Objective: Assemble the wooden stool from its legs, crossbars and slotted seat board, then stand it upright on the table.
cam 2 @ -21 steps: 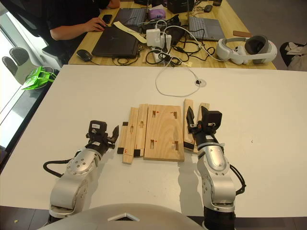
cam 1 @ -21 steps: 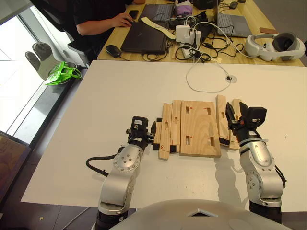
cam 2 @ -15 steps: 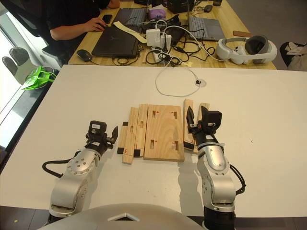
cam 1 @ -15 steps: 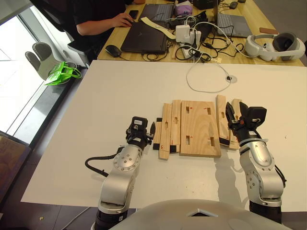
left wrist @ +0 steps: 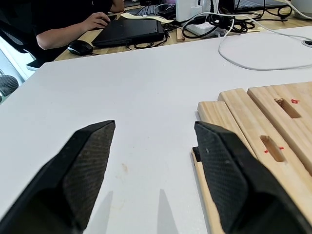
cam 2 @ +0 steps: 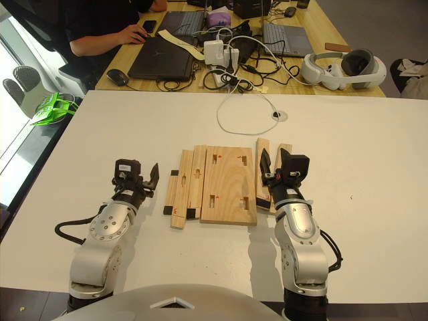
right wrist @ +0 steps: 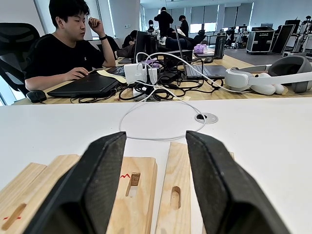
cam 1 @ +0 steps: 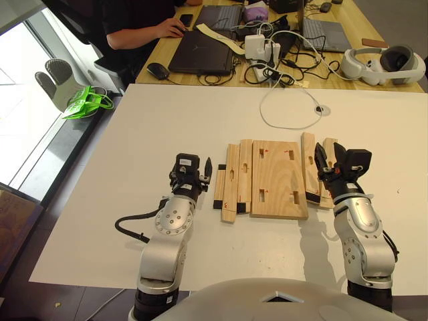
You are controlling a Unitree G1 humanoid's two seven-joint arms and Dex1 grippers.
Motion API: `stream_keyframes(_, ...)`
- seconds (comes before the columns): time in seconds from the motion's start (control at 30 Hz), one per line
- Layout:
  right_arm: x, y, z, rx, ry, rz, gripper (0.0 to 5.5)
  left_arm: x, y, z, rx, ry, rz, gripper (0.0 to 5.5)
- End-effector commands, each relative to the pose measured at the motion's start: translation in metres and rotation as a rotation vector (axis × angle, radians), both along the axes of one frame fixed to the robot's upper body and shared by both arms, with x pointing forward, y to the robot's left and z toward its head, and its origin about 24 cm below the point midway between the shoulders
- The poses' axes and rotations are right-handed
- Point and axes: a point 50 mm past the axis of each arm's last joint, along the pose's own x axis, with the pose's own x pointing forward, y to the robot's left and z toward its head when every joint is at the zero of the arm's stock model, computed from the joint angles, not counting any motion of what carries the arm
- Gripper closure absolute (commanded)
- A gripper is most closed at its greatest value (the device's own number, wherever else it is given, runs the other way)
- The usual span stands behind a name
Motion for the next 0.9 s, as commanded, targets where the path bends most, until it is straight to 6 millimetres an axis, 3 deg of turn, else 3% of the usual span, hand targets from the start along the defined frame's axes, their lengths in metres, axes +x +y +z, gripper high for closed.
stream_keyframes(0.03,-0.0004,0.0001,-0.0035,-0.001,0.015,-0.007,3.20,0.0006,-0.0001,-0.0013,0.013,-0.003,0.000,2.50)
stream_keyframes(0.9,0.0003,0.0033,-0.0028,0.001,0.019,0.002,3.20,-0.0007,-0.0039,-0.0038,0.009,0.043,-0.025,2.50)
